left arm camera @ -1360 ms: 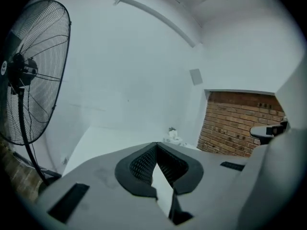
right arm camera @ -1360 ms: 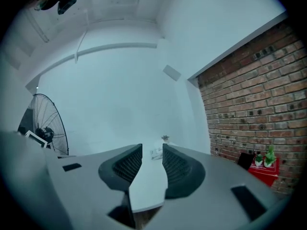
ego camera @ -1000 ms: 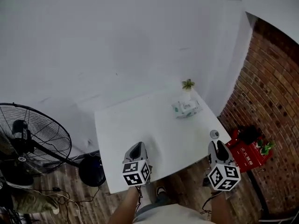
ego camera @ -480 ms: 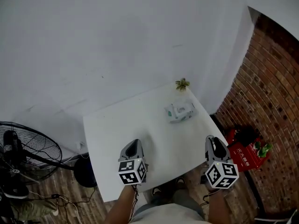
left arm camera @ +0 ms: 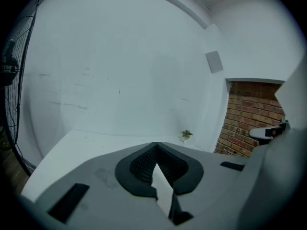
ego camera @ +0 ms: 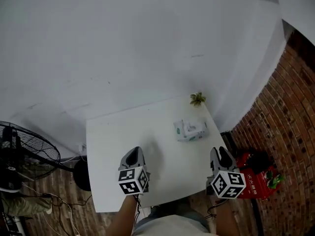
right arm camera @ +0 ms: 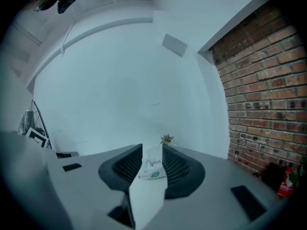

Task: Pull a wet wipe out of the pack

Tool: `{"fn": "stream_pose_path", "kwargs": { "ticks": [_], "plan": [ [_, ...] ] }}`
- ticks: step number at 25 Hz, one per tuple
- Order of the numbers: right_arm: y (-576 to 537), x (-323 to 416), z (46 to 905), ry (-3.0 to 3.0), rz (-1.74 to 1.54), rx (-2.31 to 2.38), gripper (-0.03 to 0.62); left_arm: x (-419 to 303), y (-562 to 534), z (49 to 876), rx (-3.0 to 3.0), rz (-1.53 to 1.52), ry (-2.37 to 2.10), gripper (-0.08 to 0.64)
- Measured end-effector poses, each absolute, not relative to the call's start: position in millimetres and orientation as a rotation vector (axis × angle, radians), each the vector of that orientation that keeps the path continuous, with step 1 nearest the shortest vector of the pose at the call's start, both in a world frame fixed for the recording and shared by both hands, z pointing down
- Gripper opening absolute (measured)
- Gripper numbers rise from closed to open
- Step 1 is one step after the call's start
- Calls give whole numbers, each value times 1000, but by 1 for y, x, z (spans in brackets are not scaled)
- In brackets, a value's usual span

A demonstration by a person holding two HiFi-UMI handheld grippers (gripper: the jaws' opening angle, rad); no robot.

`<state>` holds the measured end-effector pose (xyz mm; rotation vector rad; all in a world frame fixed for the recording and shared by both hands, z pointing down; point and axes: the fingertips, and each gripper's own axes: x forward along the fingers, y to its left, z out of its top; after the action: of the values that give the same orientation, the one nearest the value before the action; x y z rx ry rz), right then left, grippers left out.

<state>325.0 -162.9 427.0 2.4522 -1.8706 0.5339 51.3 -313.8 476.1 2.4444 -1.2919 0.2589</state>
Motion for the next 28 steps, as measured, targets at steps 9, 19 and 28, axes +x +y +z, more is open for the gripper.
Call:
{"fn": "stream_pose_path", "kwargs": {
  "ticks": [9, 19, 28],
  "plan": [
    [-192, 342, 437, -1920, 523, 2268, 130, 67, -318, 494, 2388, 270, -1342, 2],
    [-224, 343, 459, -2016, 553, 1956, 124, 59, -307, 521, 2314, 334, -1385, 1],
    [-255, 343, 481, -2058, 510, 1730, 120, 41, -301, 531, 2249, 357, -1465, 0]
  ]
}}
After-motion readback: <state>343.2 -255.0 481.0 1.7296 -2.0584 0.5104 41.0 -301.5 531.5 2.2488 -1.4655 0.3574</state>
